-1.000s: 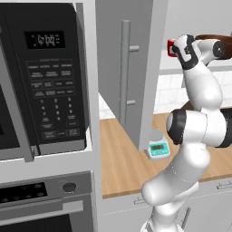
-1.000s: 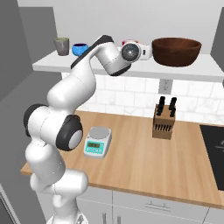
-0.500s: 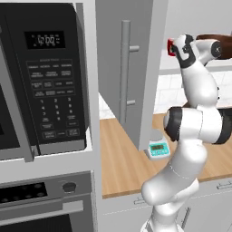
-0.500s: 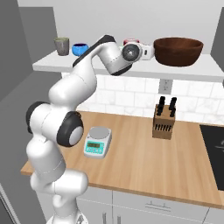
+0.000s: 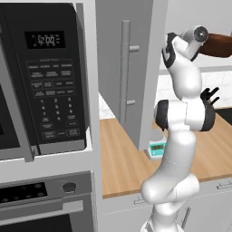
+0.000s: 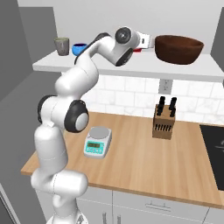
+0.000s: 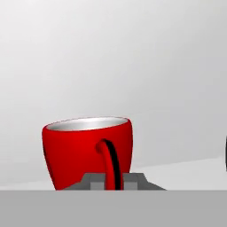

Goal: Gather all objects into one cabinet and sort the glasses and bowls to opposite sides.

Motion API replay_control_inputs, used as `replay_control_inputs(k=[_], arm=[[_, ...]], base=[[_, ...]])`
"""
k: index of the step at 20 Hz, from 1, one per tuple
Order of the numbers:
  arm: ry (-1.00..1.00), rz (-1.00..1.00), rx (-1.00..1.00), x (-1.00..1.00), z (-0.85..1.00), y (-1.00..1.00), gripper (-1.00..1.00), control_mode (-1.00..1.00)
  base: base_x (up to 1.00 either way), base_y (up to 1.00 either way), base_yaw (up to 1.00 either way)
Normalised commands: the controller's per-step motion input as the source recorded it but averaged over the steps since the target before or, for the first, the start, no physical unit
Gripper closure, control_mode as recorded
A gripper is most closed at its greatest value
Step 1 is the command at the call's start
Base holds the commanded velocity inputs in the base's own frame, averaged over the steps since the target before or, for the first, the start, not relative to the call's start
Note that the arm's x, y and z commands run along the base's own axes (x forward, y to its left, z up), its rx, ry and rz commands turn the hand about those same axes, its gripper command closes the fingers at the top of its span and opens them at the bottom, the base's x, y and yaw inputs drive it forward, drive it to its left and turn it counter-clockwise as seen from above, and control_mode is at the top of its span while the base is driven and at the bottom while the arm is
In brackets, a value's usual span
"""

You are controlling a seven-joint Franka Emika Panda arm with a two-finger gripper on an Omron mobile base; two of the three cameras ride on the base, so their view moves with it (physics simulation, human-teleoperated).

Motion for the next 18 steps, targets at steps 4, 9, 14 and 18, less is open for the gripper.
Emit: replay_control_inputs(k=[4,9,14,18], arm=[[0.02,-0.03,0.00,0.14,0.00,0.00,1.00,-1.00],[0.00,0.00,0.00,0.00,0.00,0.00,1.00,-1.00],[0.04,-0.01,0.00,0.00,-0.08,0.00,1.00,-1.00],[0.08,0.00,0.00,0.00,-0.34,0.01,1.00,-1.00]], base=[[0.00,0.00,0.00],[0.00,0.00,0.00],[0.00,0.00,0.00],[0.00,0.00,0.00]])
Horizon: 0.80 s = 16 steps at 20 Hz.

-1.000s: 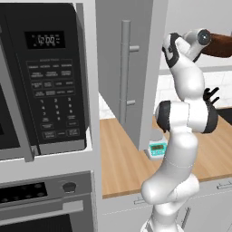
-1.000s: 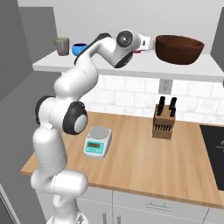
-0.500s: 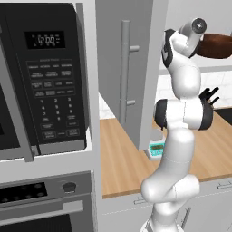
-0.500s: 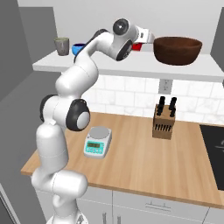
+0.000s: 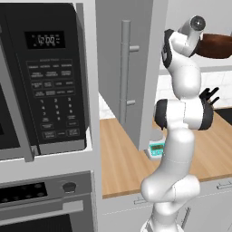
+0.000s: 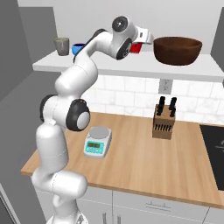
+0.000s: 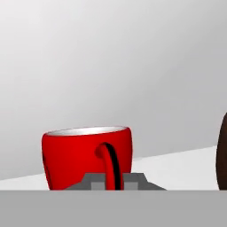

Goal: Gather all objects into one cabinet and sort the glasses and bowls to opposite sides.

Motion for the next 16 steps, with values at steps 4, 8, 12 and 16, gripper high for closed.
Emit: replay_control_inputs(k=[4,8,12,16], arm=[[0.00,0.00,0.00,-0.07,-0.35,0.00,1.00,-1.00],[0.00,0.02,0.00,-0.30,-0.44,0.02,1.00,-1.00],[0.00,0.08,0.00,-0.26,-0.40,0.20,1.00,-1.00],[-0.30,0.19,0.00,-0.19,-0.18,0.63,1.00,-1.00]], base=[[0.00,0.00,0.00],[0.00,0.00,0.00],[0.00,0.00,0.00],[0.00,0.00,0.00]])
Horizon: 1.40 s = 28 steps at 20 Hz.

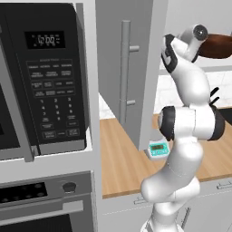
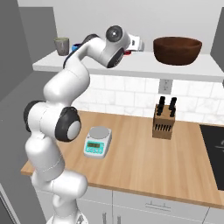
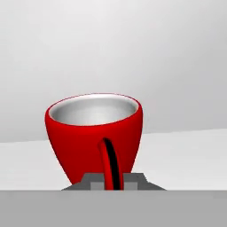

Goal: Gather all objects into one cabinet and sort the glasses and bowls to opposite sides.

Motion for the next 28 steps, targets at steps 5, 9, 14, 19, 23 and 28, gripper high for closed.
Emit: replay_control_inputs(k=[5,9,14,19,23,28], arm=[[-0.47,0.39,0.00,-0.09,0.00,0.49,1.00,-1.00],[-0.44,0.39,0.00,-0.18,0.00,0.12,1.00,-1.00],[-0.29,0.30,0.00,-0.10,0.35,0.00,1.00,-1.00],[-0.09,0.08,0.00,-0.01,0.87,0.01,1.00,-1.00],[0.01,0.00,0.00,-0.19,0.57,0.01,1.00,-1.00],[0.06,0.00,-0.03,-0.30,0.02,0.01,1.00,-1.00]], base=[[0.00,0.00,0.00],[0.00,0.00,0.00],[0.00,0.00,0.00],[0.00,0.00,0.00],[0.00,0.00,0.00],[0.00,0.00,0.00]])
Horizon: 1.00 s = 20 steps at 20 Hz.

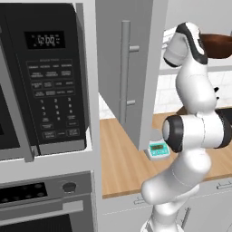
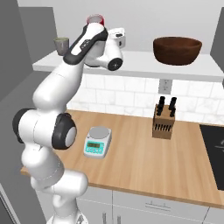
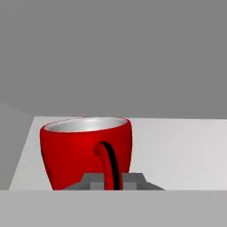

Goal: Gather all objects into one cabinet and sort the glasses and bowls to opposite sides.

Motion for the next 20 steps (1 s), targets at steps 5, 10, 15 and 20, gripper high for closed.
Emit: replay_control_inputs(k=[5,10,15,20], arm=[[0.30,-0.01,-0.01,-0.40,0.14,0.00,1.00,-1.00],[0.31,0.00,0.00,-0.46,0.12,0.00,1.00,-1.00],[0.10,0.02,-0.06,-0.45,-0.13,0.05,1.00,-1.00],[-0.04,0.00,-0.01,-0.79,-0.15,-0.02,1.00,-1.00]], base=[[0.00,0.00,0.00],[0.00,0.00,0.00],[0.00,0.00,0.00],[0.00,0.00,0.00]])
